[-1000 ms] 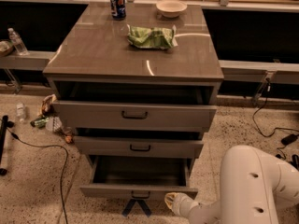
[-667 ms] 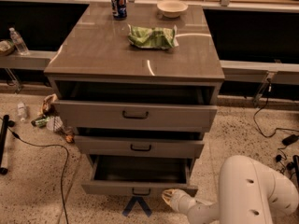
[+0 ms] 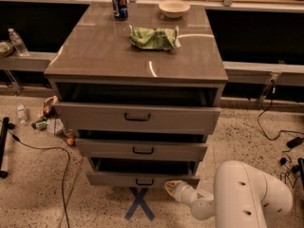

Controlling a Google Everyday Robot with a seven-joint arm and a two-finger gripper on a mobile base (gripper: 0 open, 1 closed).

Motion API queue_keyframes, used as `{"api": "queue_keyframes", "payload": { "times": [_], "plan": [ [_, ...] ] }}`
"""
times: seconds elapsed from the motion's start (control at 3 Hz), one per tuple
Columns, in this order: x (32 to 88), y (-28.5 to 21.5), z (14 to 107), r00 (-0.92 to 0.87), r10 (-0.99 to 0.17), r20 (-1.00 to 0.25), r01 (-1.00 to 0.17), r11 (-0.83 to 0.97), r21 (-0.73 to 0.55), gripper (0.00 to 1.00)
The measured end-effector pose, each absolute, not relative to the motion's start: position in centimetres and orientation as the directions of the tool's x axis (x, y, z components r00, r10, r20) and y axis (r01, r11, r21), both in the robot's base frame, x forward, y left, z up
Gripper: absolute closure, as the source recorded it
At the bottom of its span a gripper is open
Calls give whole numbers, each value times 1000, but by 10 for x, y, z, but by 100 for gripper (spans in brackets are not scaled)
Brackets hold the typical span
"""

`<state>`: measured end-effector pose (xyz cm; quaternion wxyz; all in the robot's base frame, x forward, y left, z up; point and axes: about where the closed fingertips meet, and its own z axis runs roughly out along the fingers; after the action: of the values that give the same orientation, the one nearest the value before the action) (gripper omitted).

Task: Close bottom drawer

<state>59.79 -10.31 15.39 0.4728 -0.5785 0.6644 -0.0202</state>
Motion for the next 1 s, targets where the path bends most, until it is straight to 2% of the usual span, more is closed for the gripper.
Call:
{"api": "queue_keyframes", "payload": {
  "times": [0.67, 1.0],
  "plan": [
    [628, -114, 164, 168, -792, -587, -714, 313, -626, 100],
    [622, -150, 240, 105, -800, -591, -708, 357, -609, 100]
  ]
}}
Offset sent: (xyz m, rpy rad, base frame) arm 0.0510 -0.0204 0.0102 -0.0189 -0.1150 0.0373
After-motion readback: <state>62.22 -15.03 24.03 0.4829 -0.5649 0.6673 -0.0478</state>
